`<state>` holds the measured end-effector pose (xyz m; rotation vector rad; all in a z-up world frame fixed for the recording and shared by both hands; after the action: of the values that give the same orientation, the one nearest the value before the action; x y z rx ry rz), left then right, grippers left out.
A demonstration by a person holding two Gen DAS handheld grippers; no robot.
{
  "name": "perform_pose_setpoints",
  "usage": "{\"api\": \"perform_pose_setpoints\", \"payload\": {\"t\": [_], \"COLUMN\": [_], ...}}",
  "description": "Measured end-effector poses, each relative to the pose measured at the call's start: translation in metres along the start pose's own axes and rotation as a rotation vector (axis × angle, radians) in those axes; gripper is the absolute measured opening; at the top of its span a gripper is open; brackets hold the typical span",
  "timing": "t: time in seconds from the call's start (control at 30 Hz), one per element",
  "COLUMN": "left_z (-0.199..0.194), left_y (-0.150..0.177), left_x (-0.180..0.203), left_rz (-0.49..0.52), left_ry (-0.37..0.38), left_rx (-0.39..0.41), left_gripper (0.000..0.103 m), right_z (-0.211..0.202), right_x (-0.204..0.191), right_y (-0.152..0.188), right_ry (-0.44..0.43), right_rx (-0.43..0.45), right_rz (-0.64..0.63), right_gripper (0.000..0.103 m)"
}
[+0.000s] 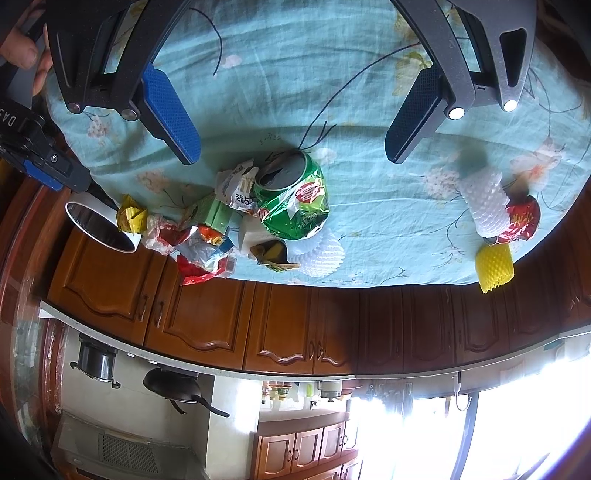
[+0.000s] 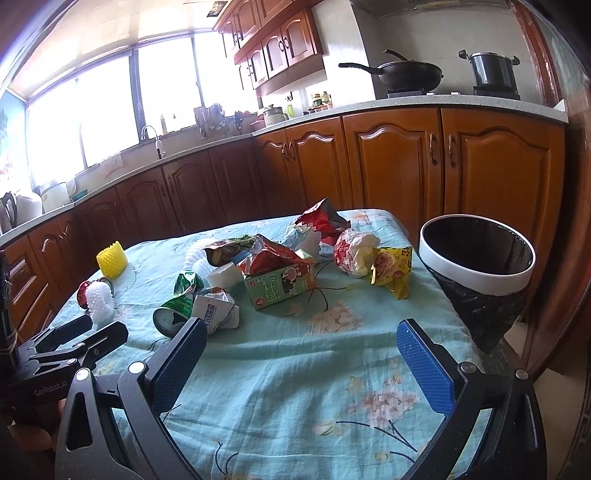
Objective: Collect trash
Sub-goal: 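Approach the trash on the table with both tools open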
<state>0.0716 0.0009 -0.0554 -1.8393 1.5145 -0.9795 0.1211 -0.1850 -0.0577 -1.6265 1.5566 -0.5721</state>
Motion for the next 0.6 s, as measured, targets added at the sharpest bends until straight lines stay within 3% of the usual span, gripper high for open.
{"api": "perform_pose_setpoints", "payload": {"t": [0.6], "left_z": [0.04], "left_y": [-0.014], "left_x": [0.002], "left_rz": [-0.044], "left_ry": [0.014], "left_rx": [-0.033], "left_gripper": [0.098], "right_z": [0.018], "right_x": [0.015], "right_y": [0.001], "right_ry": [0.005], "right_rx": [-0.043], "right_rz": [0.021], "right_gripper": [0.102]}}
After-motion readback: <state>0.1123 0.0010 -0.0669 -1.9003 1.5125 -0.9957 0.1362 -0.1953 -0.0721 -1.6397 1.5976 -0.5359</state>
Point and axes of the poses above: each gripper's, at about its wrist camera, not at the fingertips, and z roughly the way its jaws point, x to its right, y to its underside, the point moved 8 cm from there along z, roughly the way its jaws point, and after that the axes turned 2 degrees about -z, right-handed, at the moved point
